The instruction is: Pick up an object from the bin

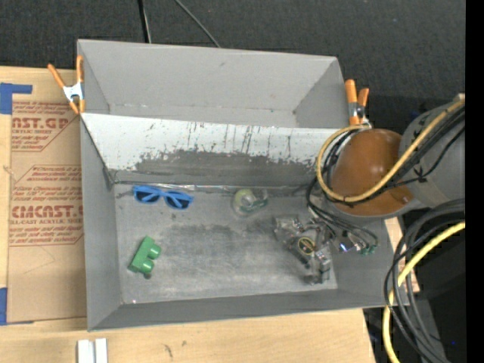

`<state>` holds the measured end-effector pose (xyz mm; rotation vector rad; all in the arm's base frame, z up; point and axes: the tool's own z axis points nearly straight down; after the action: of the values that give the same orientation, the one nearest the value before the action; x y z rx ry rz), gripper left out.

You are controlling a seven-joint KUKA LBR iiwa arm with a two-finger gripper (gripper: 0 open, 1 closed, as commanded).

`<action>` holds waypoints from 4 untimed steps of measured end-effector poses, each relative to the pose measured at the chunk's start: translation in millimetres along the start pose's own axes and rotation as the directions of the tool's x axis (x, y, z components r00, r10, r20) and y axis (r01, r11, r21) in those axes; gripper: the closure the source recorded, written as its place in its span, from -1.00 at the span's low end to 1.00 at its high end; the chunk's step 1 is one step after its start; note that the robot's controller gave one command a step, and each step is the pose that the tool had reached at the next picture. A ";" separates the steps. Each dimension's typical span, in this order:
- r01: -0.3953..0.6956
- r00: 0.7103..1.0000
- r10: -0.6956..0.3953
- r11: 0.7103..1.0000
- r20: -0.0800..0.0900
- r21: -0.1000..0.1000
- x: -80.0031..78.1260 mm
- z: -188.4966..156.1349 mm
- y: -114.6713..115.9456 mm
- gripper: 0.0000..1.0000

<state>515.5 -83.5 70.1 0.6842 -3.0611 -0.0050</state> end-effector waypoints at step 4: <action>0.397 0.918 -0.397 0.918 0.004 0.005 9.0 -0.2 -40.6 1.00</action>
Offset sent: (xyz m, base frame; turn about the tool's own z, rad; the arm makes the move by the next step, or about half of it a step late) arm 0.0167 -0.0580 -0.0001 0.1036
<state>524.6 -124.1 70.1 1.2930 -2.8649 -0.0019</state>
